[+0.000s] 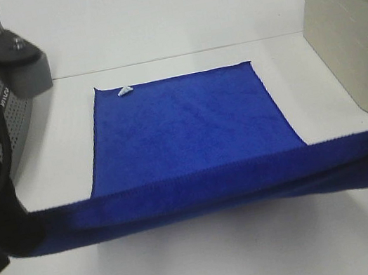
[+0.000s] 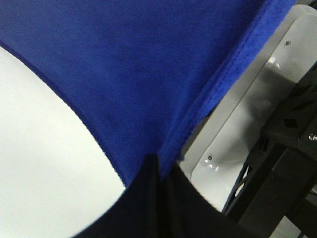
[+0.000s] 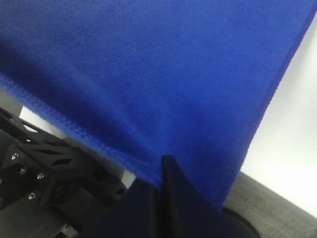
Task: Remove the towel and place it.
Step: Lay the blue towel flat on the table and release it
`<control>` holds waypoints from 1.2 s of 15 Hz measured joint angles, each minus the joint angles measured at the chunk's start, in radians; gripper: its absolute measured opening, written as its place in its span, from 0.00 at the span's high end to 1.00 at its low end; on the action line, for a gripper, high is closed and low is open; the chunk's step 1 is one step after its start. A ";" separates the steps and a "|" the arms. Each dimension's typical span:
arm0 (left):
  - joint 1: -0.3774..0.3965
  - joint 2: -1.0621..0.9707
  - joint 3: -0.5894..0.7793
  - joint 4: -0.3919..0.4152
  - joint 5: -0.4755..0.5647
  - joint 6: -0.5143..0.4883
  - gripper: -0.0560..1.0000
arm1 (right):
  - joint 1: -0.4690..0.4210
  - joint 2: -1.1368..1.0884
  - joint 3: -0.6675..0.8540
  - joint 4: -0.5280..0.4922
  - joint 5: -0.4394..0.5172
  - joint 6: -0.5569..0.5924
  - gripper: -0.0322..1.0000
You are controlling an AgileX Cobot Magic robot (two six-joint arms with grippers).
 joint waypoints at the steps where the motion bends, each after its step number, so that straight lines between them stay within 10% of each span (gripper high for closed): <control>1: -0.004 0.000 0.036 -0.017 -0.002 0.006 0.95 | 0.000 0.000 0.042 0.020 0.000 0.000 0.95; 18: -0.005 0.363 0.225 -0.181 -0.071 0.133 0.95 | 0.000 0.445 0.266 0.116 -0.064 -0.047 0.95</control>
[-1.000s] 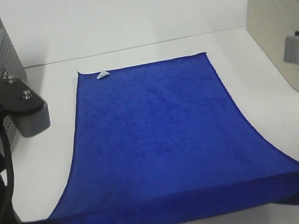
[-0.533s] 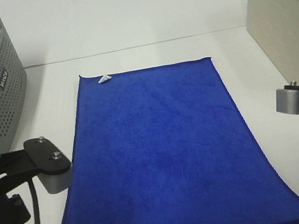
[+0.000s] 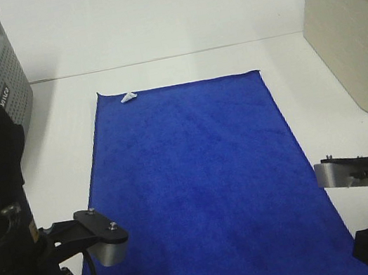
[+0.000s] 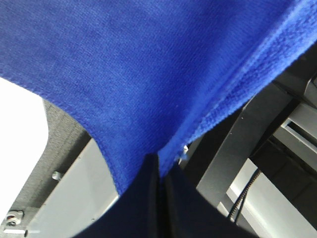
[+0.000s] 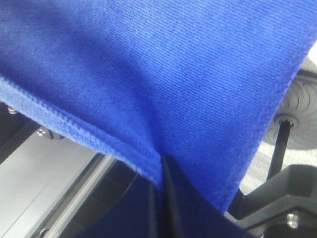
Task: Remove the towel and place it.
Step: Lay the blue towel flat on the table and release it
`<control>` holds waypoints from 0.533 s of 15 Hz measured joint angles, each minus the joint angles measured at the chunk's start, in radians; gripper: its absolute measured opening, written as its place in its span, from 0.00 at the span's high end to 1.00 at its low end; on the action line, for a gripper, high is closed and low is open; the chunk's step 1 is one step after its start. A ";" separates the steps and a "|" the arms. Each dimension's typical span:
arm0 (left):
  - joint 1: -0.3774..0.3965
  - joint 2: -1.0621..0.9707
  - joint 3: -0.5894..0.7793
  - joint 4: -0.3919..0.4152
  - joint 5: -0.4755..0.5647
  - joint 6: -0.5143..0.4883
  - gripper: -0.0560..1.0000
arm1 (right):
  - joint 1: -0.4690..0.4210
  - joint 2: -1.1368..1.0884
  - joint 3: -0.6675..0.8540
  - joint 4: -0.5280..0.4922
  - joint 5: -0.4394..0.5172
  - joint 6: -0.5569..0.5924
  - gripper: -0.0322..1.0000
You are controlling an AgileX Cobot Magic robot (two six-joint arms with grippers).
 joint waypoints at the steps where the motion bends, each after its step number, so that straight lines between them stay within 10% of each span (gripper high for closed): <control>1: 0.000 0.019 0.000 -0.009 -0.002 0.007 0.95 | 0.000 0.029 0.000 -0.001 -0.010 -0.001 0.95; 8: 0.000 0.138 -0.004 -0.033 -0.039 0.029 0.95 | 0.000 0.117 -0.001 0.010 -0.077 -0.036 0.95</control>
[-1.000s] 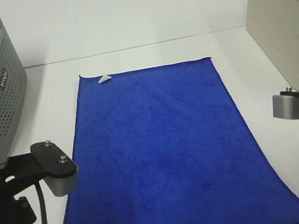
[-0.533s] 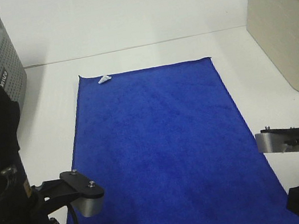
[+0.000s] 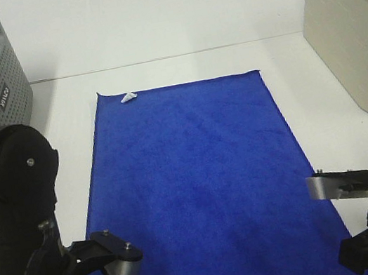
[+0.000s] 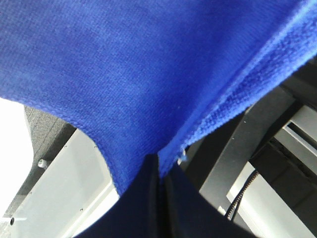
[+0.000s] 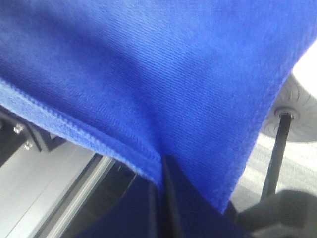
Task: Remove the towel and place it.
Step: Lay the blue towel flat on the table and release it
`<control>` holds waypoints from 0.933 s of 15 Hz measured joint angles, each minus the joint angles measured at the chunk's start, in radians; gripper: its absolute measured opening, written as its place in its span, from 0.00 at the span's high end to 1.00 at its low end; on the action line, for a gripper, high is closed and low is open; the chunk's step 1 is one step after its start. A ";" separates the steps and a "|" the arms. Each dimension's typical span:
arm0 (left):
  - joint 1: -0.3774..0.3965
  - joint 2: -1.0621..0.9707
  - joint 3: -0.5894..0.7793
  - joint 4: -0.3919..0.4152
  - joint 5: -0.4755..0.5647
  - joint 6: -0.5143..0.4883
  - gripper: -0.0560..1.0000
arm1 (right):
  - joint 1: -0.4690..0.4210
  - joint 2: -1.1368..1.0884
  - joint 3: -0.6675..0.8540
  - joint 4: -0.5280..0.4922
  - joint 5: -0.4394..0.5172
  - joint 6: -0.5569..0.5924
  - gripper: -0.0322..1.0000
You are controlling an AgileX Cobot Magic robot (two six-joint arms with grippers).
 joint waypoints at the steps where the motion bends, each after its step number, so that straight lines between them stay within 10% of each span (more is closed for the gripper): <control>1: 0.000 0.023 -0.007 0.003 -0.003 0.001 0.95 | 0.000 0.013 0.000 0.005 -0.014 -0.010 0.95; 14: 0.000 0.093 -0.053 -0.013 0.037 0.008 0.93 | 0.000 0.116 -0.001 0.010 -0.016 -0.044 0.95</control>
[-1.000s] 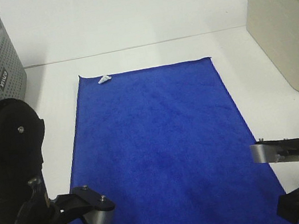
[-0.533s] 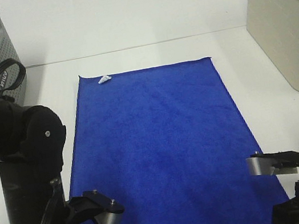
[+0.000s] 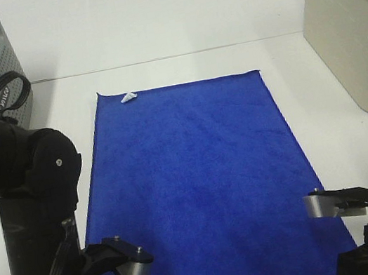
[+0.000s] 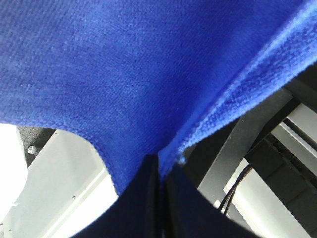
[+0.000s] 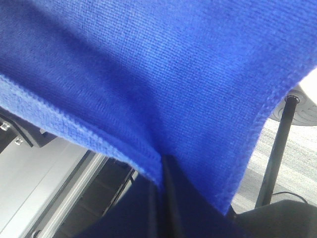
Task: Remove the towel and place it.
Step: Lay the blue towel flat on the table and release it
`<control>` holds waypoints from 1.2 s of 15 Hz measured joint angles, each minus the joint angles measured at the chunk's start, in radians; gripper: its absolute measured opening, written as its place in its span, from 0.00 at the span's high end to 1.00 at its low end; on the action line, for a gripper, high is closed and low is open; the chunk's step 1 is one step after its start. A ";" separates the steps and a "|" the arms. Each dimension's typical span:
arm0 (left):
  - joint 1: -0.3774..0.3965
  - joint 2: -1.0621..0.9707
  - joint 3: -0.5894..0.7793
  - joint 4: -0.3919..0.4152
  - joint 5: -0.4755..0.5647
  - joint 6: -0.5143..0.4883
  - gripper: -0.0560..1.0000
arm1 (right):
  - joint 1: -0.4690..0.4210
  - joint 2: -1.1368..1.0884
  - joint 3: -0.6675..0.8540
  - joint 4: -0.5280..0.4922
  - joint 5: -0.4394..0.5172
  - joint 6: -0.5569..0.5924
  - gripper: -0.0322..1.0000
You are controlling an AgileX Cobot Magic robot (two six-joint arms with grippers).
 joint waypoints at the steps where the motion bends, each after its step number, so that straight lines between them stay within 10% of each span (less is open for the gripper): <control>1: 0.000 0.000 0.000 0.000 0.003 0.000 0.90 | 0.000 0.000 0.000 0.000 0.001 0.000 0.94; 9: 0.000 0.000 0.000 0.000 0.010 -0.010 0.64 | 0.000 0.000 0.000 0.034 0.002 -0.027 0.73; 12: 0.000 0.000 0.000 0.000 0.004 -0.065 0.42 | 0.000 0.000 0.004 0.061 0.009 -0.026 0.44; 18: 0.000 0.000 -0.022 0.000 0.070 -0.087 0.39 | 0.000 -0.020 0.003 0.062 0.015 -0.025 0.30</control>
